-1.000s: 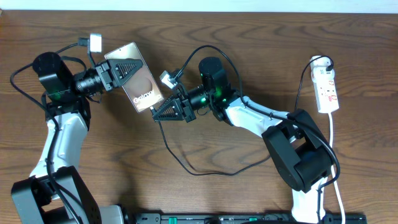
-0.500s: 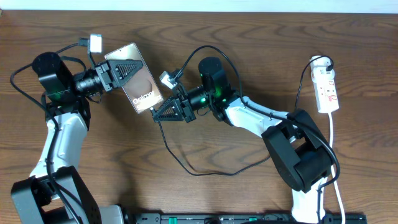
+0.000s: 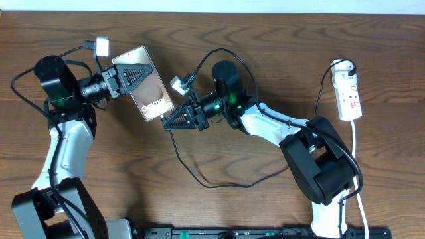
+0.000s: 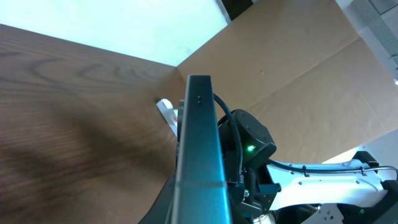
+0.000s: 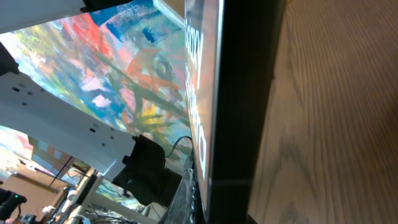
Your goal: Plug charger to phone and switch on socket
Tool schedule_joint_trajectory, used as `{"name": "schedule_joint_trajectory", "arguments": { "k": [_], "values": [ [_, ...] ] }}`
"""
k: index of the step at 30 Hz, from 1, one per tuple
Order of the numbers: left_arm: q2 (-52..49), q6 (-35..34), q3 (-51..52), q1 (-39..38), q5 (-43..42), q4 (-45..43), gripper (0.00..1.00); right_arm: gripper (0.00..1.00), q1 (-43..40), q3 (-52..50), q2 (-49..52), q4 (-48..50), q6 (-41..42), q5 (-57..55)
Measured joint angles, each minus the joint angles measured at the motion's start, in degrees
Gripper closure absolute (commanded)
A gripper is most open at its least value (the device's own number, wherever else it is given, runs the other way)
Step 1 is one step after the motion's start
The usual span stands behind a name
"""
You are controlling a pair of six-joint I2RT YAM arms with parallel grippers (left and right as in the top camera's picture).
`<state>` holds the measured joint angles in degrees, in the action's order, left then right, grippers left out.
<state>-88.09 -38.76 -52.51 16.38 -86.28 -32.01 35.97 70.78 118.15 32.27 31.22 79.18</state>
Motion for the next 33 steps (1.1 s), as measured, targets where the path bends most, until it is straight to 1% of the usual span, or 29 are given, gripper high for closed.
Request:
{"name": "schedule_joint_trajectory", "arguments": {
  "k": [6,12,33],
  "values": [
    [0.0,0.1,0.0,0.0,-0.6,0.0,0.93,0.99,0.0,0.0,0.0,0.5,0.3,0.1],
    [0.0,0.0,0.0,0.0,-0.6,-0.2,0.93,0.99,0.0,0.0,0.0,3.2,2.6,0.4],
    [0.0,0.0,0.0,0.1,-0.2,-0.4,0.92,0.99,0.0,0.0,0.0,3.6,5.7,-0.6]
  ]
}}
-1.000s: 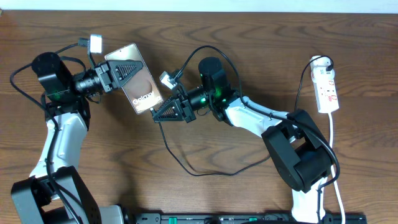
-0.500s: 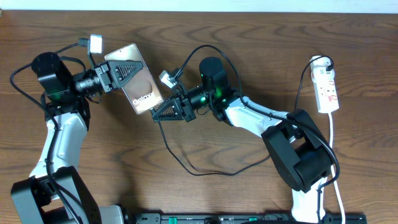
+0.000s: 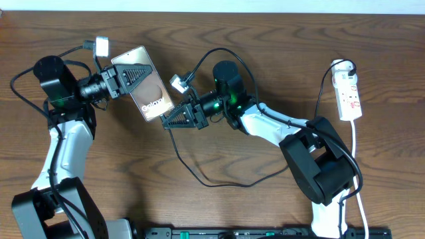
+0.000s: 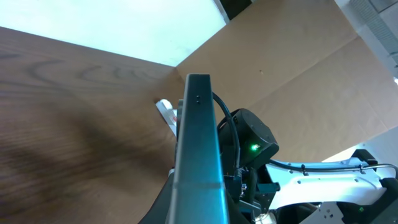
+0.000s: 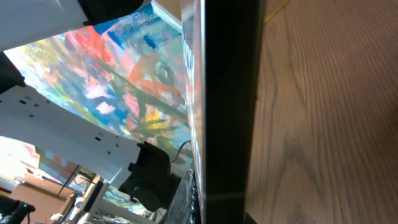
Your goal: Plug charger to phone and switch on socket
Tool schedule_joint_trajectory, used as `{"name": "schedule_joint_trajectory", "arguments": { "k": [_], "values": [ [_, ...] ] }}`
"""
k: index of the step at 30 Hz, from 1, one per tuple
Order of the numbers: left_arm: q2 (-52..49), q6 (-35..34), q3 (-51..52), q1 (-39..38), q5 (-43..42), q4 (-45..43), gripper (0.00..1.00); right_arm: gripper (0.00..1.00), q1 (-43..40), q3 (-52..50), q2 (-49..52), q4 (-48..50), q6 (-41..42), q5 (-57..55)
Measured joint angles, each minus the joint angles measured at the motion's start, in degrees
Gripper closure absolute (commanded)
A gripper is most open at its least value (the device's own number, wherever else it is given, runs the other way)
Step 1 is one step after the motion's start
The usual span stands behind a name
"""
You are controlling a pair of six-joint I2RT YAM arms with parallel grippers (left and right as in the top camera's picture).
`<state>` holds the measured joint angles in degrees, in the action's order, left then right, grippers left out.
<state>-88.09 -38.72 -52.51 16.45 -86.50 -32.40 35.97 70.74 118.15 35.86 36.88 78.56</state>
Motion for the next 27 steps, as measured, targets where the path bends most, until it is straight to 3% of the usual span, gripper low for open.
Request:
{"name": "schedule_joint_trajectory", "arguments": {
  "k": [21,27],
  "values": [
    [0.0,0.0,0.0,0.3,0.9,-0.1,0.93,0.99,0.0,-0.2,0.2,2.1,0.4,-1.2],
    [0.0,0.0,0.0,0.2,0.9,0.0,0.92,0.92,0.0,-0.2,0.3,3.0,0.7,-2.1]
  ]
}}
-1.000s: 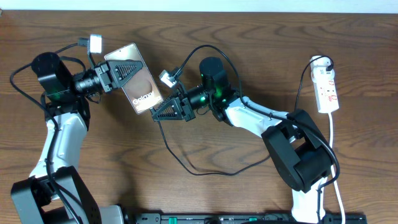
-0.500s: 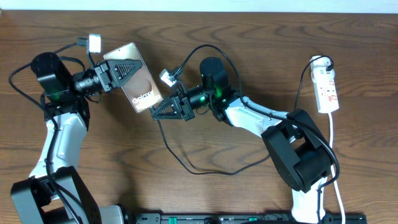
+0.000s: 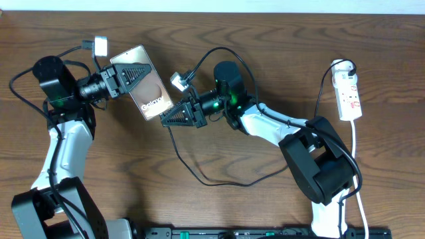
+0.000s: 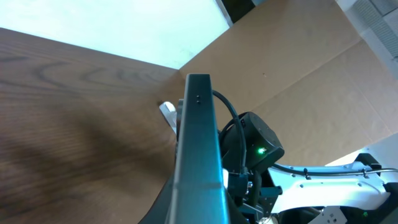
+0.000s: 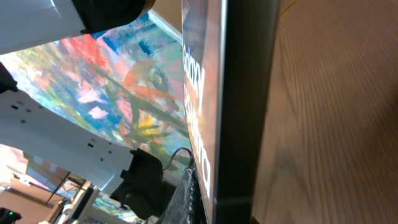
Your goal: Plug charger to phone and switch on socket
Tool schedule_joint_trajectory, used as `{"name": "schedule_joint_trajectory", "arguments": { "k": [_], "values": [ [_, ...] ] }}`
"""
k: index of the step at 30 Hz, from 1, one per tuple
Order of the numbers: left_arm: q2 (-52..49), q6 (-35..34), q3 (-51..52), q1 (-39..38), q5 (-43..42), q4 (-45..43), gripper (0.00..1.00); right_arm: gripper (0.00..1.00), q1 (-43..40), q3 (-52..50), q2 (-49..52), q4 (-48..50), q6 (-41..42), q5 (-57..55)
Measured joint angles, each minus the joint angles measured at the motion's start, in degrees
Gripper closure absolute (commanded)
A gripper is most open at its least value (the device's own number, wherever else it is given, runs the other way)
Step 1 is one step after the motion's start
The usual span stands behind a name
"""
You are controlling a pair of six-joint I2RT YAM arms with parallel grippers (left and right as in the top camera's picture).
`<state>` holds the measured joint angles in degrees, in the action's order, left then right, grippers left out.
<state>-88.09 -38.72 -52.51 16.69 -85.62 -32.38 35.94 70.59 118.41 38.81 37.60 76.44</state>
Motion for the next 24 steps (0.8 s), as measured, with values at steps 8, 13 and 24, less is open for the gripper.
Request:
{"name": "schedule_joint_trajectory", "arguments": {
  "k": [8,13,24],
  "values": [
    [0.0,0.2,0.6,-0.2,-1.7,0.4,0.93,0.31,0.0,0.1,0.0,0.7,0.9,-3.1],
    [0.0,0.2,0.7,-0.3,-2.6,0.4,0.92,0.01,0.0,0.1,0.0,0.6,1.6,-4.0],
    [0.0,1.8,0.7,-0.3,-2.8,0.4,0.93,0.01,-0.7,0.1,0.0,0.7,2.6,-4.3]
  ]
}}
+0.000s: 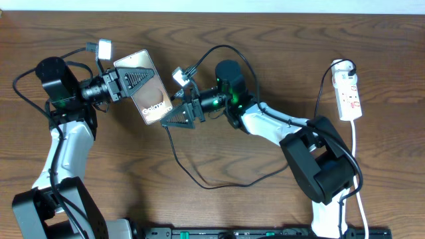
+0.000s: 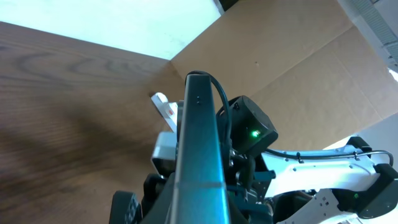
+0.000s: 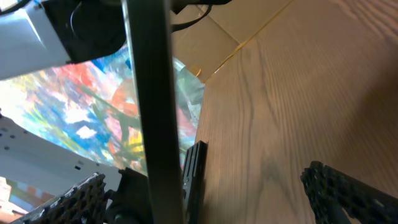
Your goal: Plug charger to phone and switch on socket
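Note:
A phone (image 1: 147,93) with a lit Galaxy screen is held off the table, tilted, and my left gripper (image 1: 129,83) is shut on its upper part. In the left wrist view its blue-grey edge (image 2: 198,149) runs up the middle. My right gripper (image 1: 178,116) stands open at the phone's lower end. Its fingers (image 3: 345,193) are spread wide on either side of the phone's dark edge (image 3: 152,93). A small black connector (image 3: 194,174) lies against that edge. The black charger cable (image 1: 199,180) loops from there across the table.
A white power strip (image 1: 349,93) with a white cord lies at the far right, beyond the right arm. Small white plugs (image 1: 104,48) (image 1: 178,75) hang on leads by each wrist. A black rail (image 1: 265,232) runs along the front edge.
My right gripper was close against the phone's lower end with its fingers out of sight. Now it is open, fingers wide apart. The phone sits slightly further right in my left gripper.
Through all earlier moments my left gripper held the tilted phone while my right gripper stayed pressed at its lower end, shifting only a little. By now the right gripper has opened, and a black connector lies against the phone's edge.

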Tool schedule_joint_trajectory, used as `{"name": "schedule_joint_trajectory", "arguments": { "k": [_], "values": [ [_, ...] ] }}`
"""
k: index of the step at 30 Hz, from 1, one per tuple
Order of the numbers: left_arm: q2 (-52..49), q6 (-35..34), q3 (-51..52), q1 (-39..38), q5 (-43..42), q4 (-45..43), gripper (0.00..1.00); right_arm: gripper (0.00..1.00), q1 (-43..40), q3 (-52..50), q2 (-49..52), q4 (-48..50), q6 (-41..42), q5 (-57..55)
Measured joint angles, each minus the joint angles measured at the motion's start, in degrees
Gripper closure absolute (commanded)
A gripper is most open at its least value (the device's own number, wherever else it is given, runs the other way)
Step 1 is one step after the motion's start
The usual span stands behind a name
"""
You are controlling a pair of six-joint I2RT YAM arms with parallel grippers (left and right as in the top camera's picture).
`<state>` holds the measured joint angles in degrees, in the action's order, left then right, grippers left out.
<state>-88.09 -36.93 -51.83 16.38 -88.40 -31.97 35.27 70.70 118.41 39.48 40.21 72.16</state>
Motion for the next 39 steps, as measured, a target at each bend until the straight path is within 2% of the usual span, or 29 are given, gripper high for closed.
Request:
{"name": "schedule_joint_trajectory", "arguments": {
  "k": [5,9,13,17,22,25,32,39],
  "values": [
    [0.0,0.8,0.0,0.1,0.7,0.9,0.92,0.01,-3.4,0.0,0.0,0.0,2.5,-0.3],
    [0.0,1.0,0.1,1.6,4.4,7.2,0.93,0.01,-6.8,0.0,0.0,-0.7,4.3,-0.8],
    [0.0,1.3,0.3,4.6,11.0,16.5,0.93,0.01,-9.6,0.1,0.0,-3.9,5.3,-1.2],
    [0.0,4.4,0.6,7.3,17.9,26.5,0.93,0.01,-11.4,0.1,0.0,-6.2,5.6,-1.4],
    [0.0,8.5,0.8,9.1,31.3,40.9,0.93,0.01,-11.9,0.1,0.0,-8.6,5.0,-1.5],
    [-0.3,10.0,0.8,9.2,38.9,45.2,0.93,0.01,-11.9,0.1,0.0,-9.7,4.3,-1.5],
    [-5.7,11.2,0.8,9.2,46.8,45.7,0.93,0.01,-11.9,0.1,0.0,-11.0,3.3,-1.5],
    [-13.9,11.3,0.8,9.2,48.7,45.6,0.93,0.01,-11.9,0.1,0.0,-14.9,1.2,-1.5]
  ]
}}
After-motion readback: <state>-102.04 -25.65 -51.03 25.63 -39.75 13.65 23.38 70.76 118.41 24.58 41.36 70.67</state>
